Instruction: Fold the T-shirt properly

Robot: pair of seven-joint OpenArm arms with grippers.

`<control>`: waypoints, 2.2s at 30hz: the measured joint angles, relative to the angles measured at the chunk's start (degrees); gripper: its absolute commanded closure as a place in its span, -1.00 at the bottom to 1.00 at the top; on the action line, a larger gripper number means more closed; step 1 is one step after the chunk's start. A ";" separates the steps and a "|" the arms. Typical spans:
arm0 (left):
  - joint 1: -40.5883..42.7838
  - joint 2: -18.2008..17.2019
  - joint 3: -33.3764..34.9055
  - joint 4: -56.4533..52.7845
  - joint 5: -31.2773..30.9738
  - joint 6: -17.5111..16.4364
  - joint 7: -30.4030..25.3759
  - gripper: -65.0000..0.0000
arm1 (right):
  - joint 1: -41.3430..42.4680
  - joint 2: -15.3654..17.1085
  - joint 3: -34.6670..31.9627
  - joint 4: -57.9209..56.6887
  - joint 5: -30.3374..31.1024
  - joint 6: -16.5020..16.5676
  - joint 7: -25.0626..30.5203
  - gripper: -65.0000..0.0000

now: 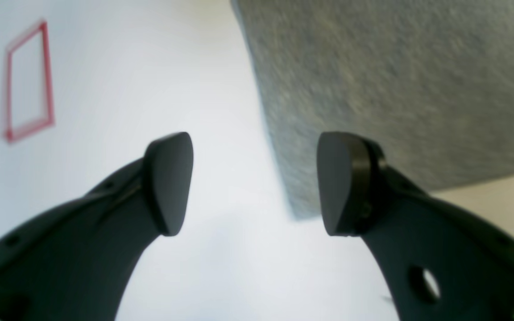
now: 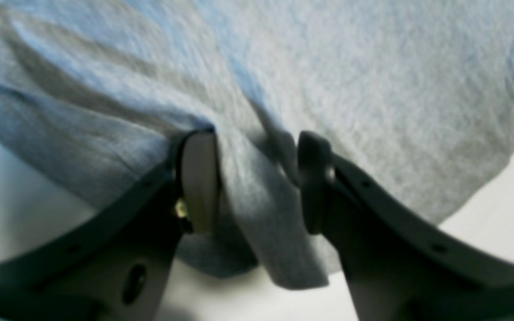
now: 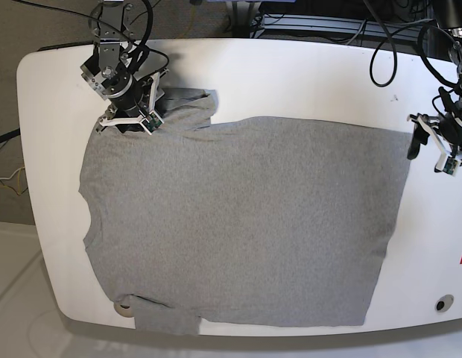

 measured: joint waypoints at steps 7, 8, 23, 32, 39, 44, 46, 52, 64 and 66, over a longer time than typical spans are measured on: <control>-1.01 0.02 -0.11 -3.58 -2.38 -1.20 0.79 -0.16 | -0.66 0.13 0.07 0.61 -0.04 -0.13 -1.11 0.22; -1.55 0.31 -1.05 -4.52 -3.30 -2.21 0.85 -0.16 | -0.66 0.07 0.07 0.63 -0.04 -0.11 -1.07 0.21; -12.00 8.44 -6.34 -18.51 1.81 -2.29 3.06 -0.17 | -0.48 -0.02 0.22 0.20 -0.72 0.02 0.17 0.19; -7.76 7.91 -5.77 -12.44 2.84 -1.62 -0.22 -0.15 | -0.76 -0.68 1.16 0.90 -1.18 0.02 -0.35 0.18; -5.99 4.35 -5.77 -7.06 -1.05 -1.60 0.11 -0.19 | -0.63 -0.66 0.63 0.85 -1.53 -0.02 -1.70 0.17; -6.64 3.26 -6.67 -7.58 -0.94 0.17 0.15 -0.17 | -0.57 -0.63 0.39 0.68 -1.75 -0.15 -1.75 0.18; -5.92 3.67 -6.25 -8.13 -1.07 0.15 0.15 -0.16 | -0.61 -0.66 0.37 0.52 -1.51 -0.15 -1.66 0.18; -5.11 6.27 -5.66 -9.97 -1.55 -0.35 1.99 -0.13 | -0.59 -0.33 0.44 0.20 -1.31 -0.17 -1.22 0.18; -6.99 13.92 -8.17 -11.17 -10.21 -2.23 9.60 0.20 | -0.61 -0.66 0.44 0.26 -1.51 -0.20 -1.36 0.19; -7.04 14.95 -9.03 -12.44 -11.61 -2.23 9.64 0.12 | -0.61 -0.66 0.44 0.31 -1.51 -0.20 -1.36 0.19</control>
